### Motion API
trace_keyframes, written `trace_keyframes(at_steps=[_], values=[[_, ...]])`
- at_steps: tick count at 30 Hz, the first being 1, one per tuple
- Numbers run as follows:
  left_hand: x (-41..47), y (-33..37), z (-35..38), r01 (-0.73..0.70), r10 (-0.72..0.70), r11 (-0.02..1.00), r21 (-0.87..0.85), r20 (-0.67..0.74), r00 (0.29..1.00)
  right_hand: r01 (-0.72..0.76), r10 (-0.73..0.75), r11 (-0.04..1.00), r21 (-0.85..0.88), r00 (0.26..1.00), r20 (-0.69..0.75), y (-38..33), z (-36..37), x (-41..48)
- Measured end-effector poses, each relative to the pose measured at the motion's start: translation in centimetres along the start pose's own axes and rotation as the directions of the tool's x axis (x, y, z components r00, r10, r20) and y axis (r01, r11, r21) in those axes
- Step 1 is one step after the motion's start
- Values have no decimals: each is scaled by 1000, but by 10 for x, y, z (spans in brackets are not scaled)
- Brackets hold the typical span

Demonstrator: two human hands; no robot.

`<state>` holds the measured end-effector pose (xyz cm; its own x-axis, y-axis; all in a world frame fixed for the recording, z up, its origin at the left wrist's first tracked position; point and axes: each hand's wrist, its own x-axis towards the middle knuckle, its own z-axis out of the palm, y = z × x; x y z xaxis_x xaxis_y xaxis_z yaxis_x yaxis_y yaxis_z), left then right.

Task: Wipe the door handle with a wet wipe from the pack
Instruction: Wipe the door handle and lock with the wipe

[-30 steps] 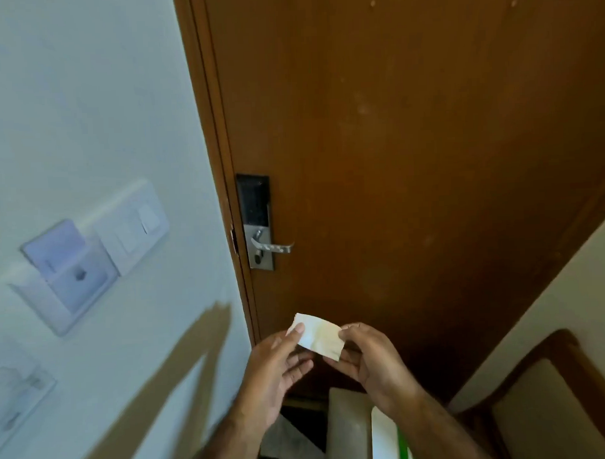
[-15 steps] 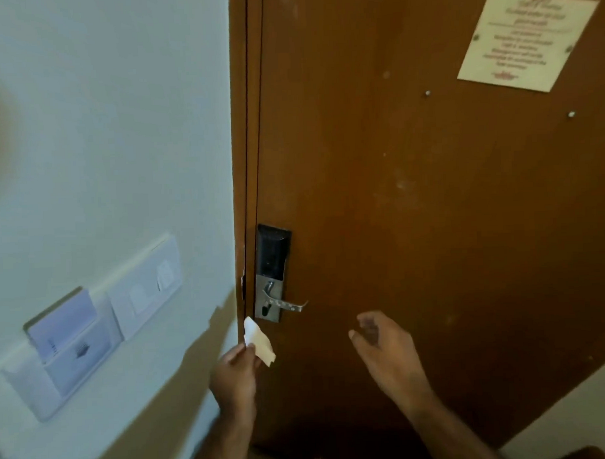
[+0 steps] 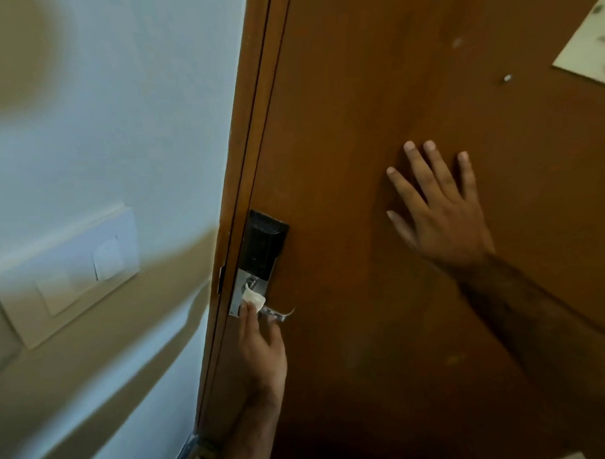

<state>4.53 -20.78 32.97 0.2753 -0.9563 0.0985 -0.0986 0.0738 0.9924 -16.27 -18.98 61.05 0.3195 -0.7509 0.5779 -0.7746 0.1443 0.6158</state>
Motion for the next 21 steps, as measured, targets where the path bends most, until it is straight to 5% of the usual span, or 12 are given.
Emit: trace_keyframes(at_steps=[8, 15, 21], values=[[12, -19, 33, -194, 193, 980, -45, -38, 981, 149, -202, 965, -215, 946, -255, 31, 49, 3], [-47, -33, 76, -187, 187, 969, 164, 18, 982, 183, -221, 970, -160, 937, -270, 31, 53, 2], [-7, -35, 68, -138, 145, 987, 79, -82, 986, 185, -228, 968, -169, 930, -289, 31, 54, 1]])
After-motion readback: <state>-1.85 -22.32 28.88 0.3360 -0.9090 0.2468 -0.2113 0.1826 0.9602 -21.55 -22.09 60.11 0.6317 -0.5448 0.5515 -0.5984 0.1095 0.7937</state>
